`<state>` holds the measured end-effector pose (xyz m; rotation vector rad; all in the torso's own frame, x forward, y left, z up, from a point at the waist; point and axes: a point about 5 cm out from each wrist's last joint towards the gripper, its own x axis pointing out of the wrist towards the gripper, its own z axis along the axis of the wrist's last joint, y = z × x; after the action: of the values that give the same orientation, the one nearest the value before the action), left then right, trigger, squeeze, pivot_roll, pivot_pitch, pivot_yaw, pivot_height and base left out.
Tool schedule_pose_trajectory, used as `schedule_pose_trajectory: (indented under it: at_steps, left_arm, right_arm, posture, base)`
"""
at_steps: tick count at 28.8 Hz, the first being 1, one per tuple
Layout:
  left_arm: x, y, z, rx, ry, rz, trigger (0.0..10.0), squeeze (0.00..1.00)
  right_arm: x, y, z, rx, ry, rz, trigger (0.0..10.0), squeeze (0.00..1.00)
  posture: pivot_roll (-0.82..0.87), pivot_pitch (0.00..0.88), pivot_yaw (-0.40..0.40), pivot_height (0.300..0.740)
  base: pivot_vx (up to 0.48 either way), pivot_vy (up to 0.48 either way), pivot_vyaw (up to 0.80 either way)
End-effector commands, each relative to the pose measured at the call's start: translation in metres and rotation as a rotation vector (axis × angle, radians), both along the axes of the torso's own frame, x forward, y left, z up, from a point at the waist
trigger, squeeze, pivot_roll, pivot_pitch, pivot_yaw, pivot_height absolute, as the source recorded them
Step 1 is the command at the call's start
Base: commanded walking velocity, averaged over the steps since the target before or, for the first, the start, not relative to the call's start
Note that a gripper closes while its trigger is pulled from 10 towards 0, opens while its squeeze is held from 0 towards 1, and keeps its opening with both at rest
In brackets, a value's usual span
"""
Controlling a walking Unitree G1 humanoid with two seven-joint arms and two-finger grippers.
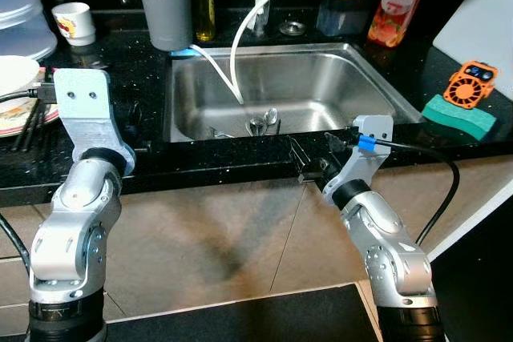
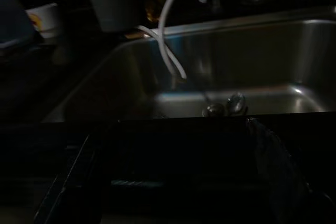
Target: Kitchen organization
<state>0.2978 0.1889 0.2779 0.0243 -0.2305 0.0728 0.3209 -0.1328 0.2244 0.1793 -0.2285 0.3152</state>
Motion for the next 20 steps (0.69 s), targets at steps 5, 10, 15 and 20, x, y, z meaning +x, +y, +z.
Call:
schedule_pose_trajectory:
  at_steps: [5, 10, 15, 20]
  left_arm:
    - [-0.003, -0.001, -0.004, 0.005, 0.005, 0.003, 10.0, 0.0]
    - [-0.003, -0.002, -0.01, -0.015, 0.037, -0.005, 10.0, 0.0]
    - [-0.002, -0.004, -0.012, -0.004, 0.047, -0.02, 10.0, 0.0]
    - [-0.002, -0.005, -0.013, 0.002, 0.053, -0.029, 10.0, 0.0]
  right_arm:
    - [0.0, 0.002, -0.003, -0.006, 0.017, 0.011, 10.0, 0.0]
    - [0.001, 0.001, -0.003, -0.008, 0.021, 0.013, 10.0, 0.0]
    - [0.001, 0.001, -0.003, -0.005, 0.021, 0.011, 10.0, 0.0]
    - [0.001, 0.001, -0.003, -0.003, 0.021, 0.009, 10.0, 0.0]
  posture:
    - [0.0, 0.116, -0.023, 0.74]
    - [0.0, 0.118, -0.025, 0.74]
    - [0.0, 0.118, -0.025, 0.74]
    - [0.0, 0.116, -0.022, 0.74]
  base:
    - [0.0, 0.0, 0.0]
    - [0.0, 0.0, 0.0]
    - [0.0, 0.0, 0.0]
    - [0.0, 0.0, 0.0]
